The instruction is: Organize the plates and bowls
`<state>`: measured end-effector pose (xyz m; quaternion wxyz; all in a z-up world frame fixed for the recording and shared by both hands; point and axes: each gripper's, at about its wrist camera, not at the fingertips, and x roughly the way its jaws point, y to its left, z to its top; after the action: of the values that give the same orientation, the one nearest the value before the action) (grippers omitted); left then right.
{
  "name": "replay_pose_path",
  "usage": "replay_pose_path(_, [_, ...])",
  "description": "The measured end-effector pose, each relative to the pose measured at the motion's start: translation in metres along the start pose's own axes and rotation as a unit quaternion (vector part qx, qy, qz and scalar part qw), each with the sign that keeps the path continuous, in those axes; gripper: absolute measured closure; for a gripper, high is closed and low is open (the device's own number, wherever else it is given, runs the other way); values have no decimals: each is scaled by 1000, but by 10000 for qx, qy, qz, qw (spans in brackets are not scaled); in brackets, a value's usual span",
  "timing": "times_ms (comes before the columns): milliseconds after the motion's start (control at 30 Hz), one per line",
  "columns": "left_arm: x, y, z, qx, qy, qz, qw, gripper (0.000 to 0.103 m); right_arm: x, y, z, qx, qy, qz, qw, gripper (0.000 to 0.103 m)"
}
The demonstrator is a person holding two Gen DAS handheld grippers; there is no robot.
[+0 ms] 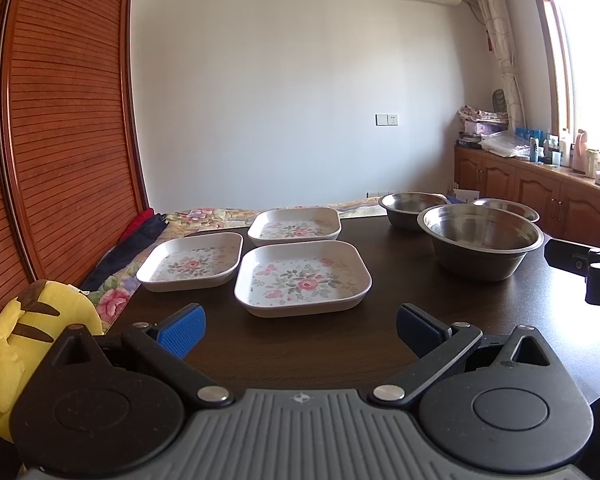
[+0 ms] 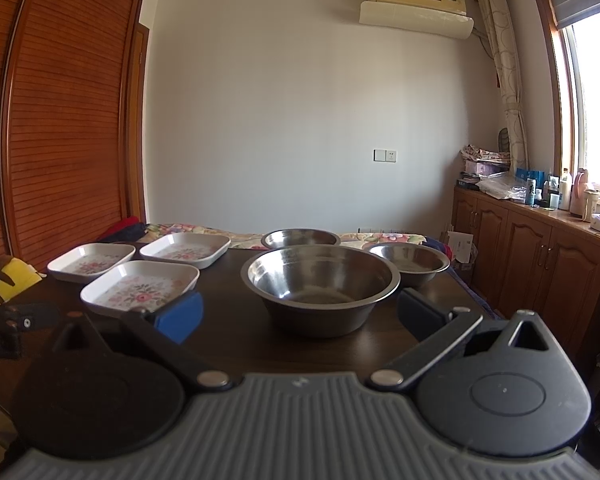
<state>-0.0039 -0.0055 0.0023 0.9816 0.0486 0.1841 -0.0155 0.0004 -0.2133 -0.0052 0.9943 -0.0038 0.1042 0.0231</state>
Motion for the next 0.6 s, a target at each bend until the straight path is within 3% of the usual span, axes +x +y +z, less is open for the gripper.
replay_pose_path(600, [18, 9, -7, 33, 402, -130, 9991, 0, 15, 18, -3, -165, 159, 377, 9990, 0])
